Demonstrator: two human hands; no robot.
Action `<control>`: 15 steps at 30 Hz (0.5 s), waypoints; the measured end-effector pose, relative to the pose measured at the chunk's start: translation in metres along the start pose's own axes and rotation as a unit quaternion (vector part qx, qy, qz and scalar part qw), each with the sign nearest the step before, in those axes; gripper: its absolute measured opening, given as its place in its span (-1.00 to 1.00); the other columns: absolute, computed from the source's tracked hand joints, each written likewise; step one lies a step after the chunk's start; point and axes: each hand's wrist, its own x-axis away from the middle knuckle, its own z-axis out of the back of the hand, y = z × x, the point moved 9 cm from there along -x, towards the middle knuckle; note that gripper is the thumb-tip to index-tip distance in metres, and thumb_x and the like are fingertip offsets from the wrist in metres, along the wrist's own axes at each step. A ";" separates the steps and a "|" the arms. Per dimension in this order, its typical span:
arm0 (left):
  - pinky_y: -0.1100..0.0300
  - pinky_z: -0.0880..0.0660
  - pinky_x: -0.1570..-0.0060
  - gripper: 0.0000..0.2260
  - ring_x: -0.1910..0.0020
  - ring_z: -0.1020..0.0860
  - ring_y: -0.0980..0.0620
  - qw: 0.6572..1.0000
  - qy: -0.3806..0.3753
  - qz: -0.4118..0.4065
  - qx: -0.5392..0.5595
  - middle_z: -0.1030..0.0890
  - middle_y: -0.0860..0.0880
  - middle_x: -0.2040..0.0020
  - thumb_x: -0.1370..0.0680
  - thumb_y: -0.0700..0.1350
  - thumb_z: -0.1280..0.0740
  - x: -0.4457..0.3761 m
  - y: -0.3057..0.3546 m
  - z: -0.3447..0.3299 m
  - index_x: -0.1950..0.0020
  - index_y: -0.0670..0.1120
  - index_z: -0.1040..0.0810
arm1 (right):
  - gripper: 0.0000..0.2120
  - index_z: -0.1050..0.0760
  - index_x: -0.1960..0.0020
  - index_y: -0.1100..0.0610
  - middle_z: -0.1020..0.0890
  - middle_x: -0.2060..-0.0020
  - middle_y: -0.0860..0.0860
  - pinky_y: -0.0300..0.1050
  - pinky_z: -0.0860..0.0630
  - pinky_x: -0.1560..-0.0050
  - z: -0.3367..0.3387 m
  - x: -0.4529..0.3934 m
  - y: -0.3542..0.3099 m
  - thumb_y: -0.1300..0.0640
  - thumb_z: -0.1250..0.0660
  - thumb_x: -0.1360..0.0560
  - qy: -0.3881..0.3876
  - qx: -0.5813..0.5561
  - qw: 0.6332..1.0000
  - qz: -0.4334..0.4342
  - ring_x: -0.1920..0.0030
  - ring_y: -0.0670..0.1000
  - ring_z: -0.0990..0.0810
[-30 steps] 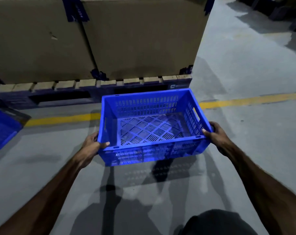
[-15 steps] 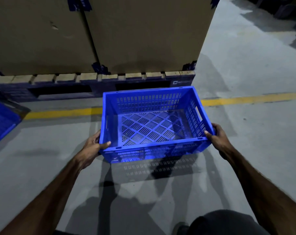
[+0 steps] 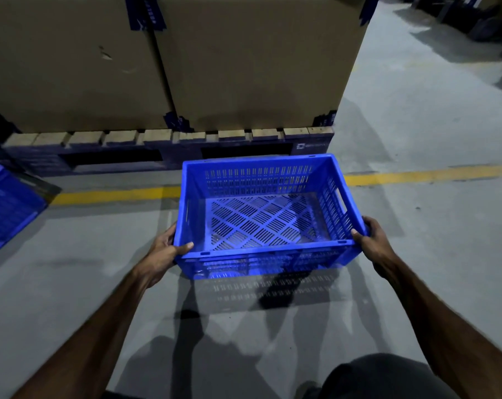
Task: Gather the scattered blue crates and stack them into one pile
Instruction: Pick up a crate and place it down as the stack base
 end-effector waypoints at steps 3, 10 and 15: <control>0.01 -0.66 0.00 -0.38 -0.19 -0.65 -0.12 1.000 0.004 0.001 0.001 -0.66 -0.10 -0.29 -0.52 -0.42 -0.40 0.001 0.000 -0.001 -0.52 0.01 -0.44 | -0.59 -0.37 -0.42 0.22 -0.55 -0.25 0.19 0.10 -0.57 -0.11 0.001 0.000 -0.001 0.34 -0.32 -0.60 0.003 0.000 1.000 -0.001 -0.12 0.13 -0.58; 0.03 -0.67 0.05 -0.39 -0.17 -0.66 -0.14 1.000 0.021 0.002 -0.009 -0.66 -0.13 -0.28 -0.51 -0.43 -0.40 -0.001 -0.002 0.003 -0.51 -0.02 -0.45 | -0.59 -0.37 -0.44 0.20 -0.55 -0.24 0.15 0.21 -0.57 -0.23 0.001 0.001 -0.003 0.33 -0.30 -0.61 -0.001 0.010 1.000 -0.004 -0.17 0.15 -0.58; 0.07 -0.64 -0.05 -0.45 -0.11 -0.68 -0.05 0.993 0.099 -0.002 -0.070 -0.68 -0.07 -0.26 -0.50 -0.26 -0.50 0.007 -0.003 0.008 -0.47 -0.08 -0.48 | -0.55 -0.32 -0.46 0.17 -0.55 -0.28 0.12 0.08 -0.55 -0.17 0.005 0.015 0.006 0.10 -0.35 -0.63 -0.018 0.060 0.998 -0.021 -0.18 0.12 -0.58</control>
